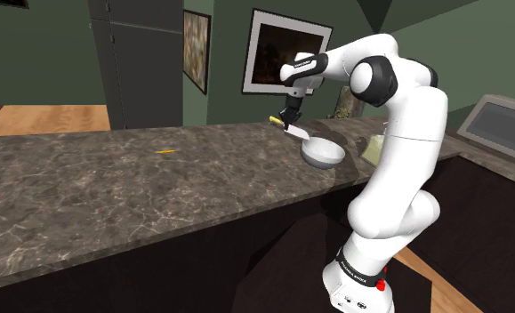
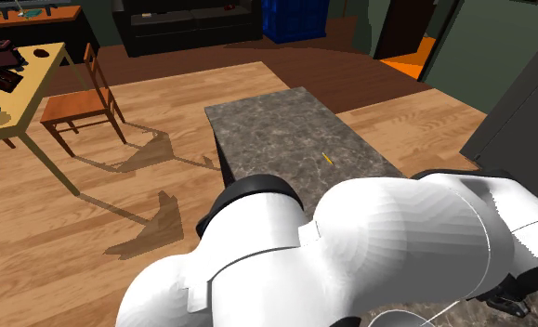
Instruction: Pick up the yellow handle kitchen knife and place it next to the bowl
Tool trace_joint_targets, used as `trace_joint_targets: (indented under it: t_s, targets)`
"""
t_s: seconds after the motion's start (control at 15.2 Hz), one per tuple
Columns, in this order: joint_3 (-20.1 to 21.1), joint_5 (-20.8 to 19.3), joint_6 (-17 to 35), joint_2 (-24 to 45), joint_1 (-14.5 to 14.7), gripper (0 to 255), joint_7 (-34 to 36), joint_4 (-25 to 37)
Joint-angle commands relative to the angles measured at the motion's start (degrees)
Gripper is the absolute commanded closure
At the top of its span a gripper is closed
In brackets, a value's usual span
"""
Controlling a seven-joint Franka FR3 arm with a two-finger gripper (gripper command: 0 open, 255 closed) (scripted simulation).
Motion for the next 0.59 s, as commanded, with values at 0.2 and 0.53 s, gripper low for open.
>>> trace_joint_targets:
  t_s: [0.2,0.53]
  targets:
    - [0.04,0.11,3.44,1.23,-0.03,255,-0.07,-2.21]
    - [0.07,0.21,5.89,2.24,-0.05,255,-0.13,-3.66]
